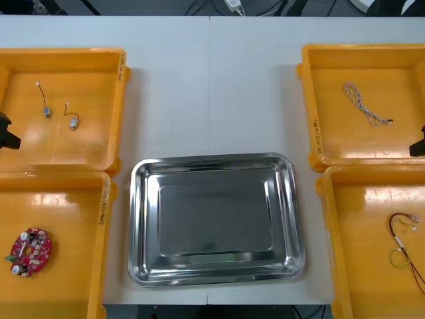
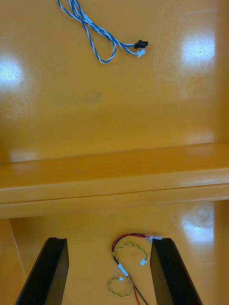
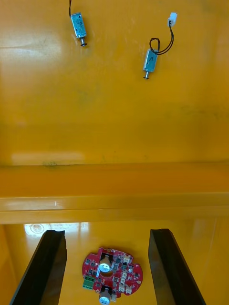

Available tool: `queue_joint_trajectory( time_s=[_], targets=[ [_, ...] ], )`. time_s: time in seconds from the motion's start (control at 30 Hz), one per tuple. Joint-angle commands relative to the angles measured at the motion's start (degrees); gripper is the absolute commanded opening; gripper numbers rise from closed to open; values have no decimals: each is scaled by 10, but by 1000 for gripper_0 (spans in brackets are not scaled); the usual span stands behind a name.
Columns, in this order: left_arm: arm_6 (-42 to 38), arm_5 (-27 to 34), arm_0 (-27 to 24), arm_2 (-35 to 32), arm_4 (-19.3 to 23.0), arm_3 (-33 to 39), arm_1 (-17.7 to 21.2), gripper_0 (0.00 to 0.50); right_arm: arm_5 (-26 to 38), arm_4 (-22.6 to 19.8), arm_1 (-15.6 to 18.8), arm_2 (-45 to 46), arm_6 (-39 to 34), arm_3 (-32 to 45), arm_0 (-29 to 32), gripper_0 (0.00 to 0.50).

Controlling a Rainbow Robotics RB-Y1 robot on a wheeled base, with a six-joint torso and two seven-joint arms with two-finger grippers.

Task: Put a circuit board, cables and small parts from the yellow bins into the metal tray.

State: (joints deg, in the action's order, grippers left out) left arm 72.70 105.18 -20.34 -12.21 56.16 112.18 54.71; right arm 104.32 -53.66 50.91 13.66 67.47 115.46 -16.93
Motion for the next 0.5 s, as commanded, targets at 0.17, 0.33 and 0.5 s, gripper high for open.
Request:
queue_joint_trajectory(
  time_s=[0.17, 0.33, 0.5],
  targets=[
    [44, 5, -22, -19, 4, 16, 7, 500, 2, 4, 6, 18, -2, 14, -3, 500],
    [44, 5, -22, -19, 4, 16, 7, 500, 2, 4, 6, 18, -2, 14, -3, 500],
    [44, 5, -22, -19, 4, 16, 7, 500, 2, 4, 6, 18, -2, 14, -3, 500]
  ],
)
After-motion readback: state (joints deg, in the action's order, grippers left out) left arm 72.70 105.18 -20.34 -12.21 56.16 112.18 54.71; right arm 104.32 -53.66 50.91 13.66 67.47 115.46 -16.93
